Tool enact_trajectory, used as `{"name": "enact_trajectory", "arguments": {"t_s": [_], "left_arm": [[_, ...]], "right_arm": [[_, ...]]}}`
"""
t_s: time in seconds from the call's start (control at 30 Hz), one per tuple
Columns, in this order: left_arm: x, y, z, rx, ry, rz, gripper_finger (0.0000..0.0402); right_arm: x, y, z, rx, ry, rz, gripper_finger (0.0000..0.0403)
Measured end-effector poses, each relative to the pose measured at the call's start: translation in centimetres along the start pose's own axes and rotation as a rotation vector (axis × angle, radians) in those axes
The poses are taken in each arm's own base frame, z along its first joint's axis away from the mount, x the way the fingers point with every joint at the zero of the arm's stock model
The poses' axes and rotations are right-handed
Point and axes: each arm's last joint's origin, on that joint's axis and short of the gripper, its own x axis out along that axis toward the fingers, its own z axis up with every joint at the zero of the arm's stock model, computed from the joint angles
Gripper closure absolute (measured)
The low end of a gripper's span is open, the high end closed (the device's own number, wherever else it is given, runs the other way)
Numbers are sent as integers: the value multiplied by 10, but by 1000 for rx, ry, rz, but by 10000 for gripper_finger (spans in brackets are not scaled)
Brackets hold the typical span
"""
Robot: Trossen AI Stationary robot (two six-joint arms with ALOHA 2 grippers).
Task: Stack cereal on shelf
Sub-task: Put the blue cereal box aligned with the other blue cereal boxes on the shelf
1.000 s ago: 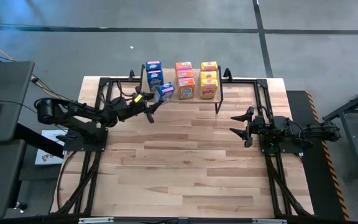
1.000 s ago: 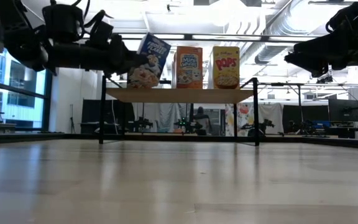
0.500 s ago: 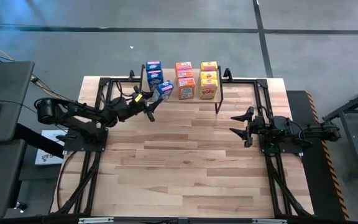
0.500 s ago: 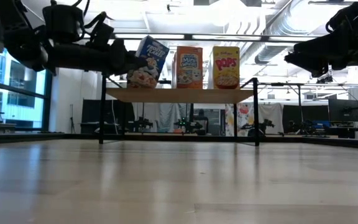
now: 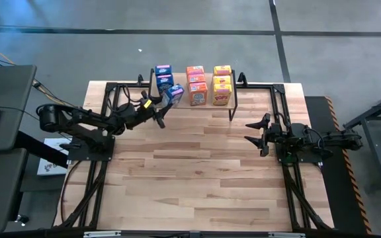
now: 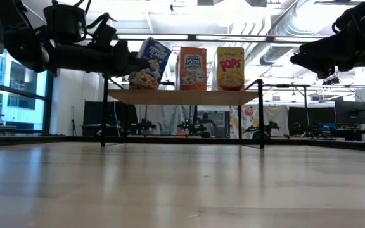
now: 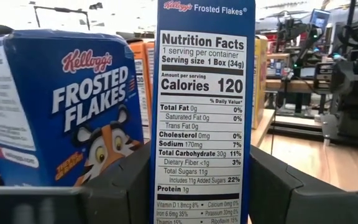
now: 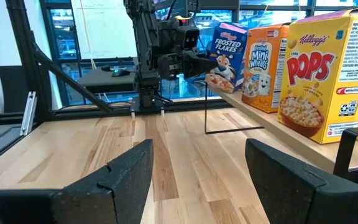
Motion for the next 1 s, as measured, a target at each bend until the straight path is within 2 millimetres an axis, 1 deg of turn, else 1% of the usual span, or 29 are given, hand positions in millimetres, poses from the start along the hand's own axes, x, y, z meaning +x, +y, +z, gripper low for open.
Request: {"name": "enact_trajectory", "arguments": {"t_s": [0.33, 0.67, 0.87, 1.0], "left_arm": [[0, 0, -1, 1, 15, 19, 181], [0, 1, -2, 17, 20, 24, 178], [0, 0, -2, 11, 23, 67, 178], [-1, -1, -1, 1, 20, 66, 178]], "right_arm": [[0, 0, 0, 0, 0, 0, 155], [0, 0, 0, 0, 0, 0, 155], [0, 0, 0, 0, 0, 0, 155], [0, 0, 0, 0, 0, 0, 155]]}}
